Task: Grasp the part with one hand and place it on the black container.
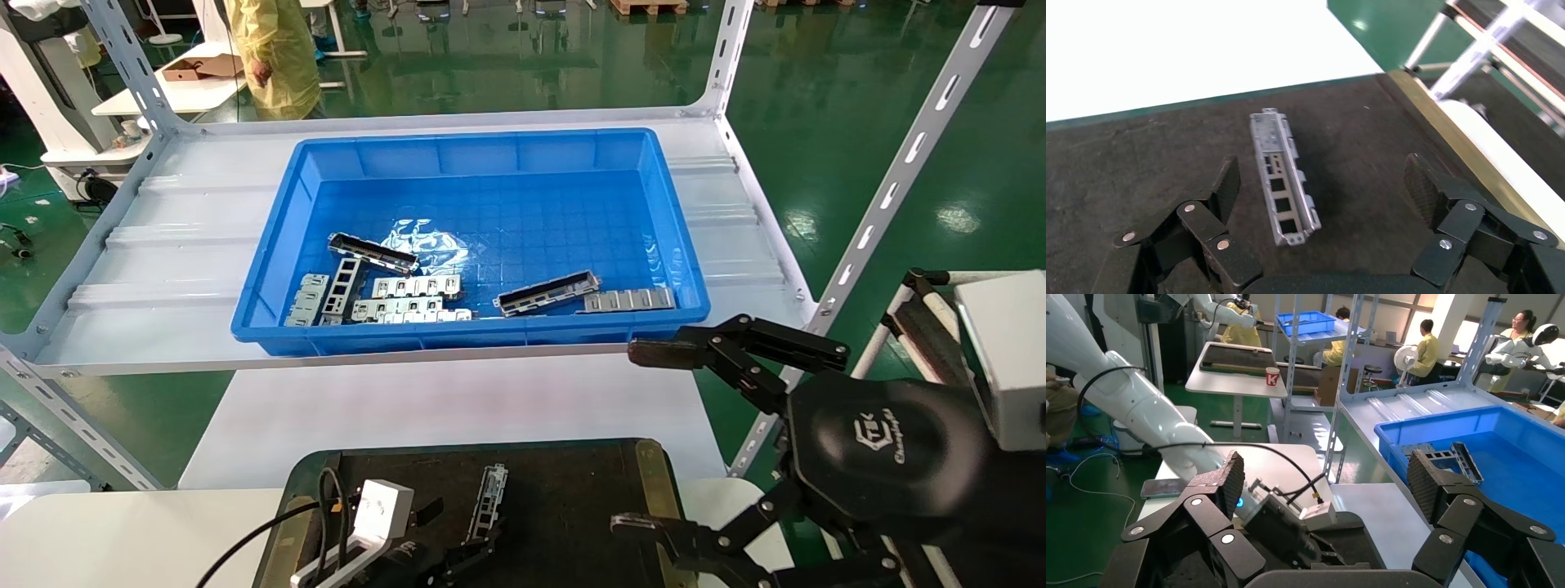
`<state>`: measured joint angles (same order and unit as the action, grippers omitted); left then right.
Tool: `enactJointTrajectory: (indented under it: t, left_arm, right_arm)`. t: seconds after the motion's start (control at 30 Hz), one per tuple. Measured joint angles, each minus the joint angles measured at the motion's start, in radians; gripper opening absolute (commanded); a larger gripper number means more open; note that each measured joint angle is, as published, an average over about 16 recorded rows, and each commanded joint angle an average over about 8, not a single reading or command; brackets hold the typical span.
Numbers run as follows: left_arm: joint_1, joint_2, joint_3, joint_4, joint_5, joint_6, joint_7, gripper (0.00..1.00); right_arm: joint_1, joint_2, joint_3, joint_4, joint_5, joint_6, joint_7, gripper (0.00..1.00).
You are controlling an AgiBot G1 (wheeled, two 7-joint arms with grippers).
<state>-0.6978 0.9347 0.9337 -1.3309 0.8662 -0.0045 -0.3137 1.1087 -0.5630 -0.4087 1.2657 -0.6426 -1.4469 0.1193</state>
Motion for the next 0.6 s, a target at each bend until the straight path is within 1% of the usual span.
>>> enactJointTrajectory:
  t: [0.27,0.6]
  left_arm:
    - [0.021,-0.095,-0.116,0.006,0.007,0.221,0.086,1.0]
    - [0.071,-0.177,-0.284,0.057,-0.055,0.495,0.292,1.0]
  right_arm:
    - [0.0,0.0,0.0,0.0,0.0,0.0,0.0,1.0]
    - [0.0,0.0,0.0,0.0,0.0,0.0,0.0,1.0]
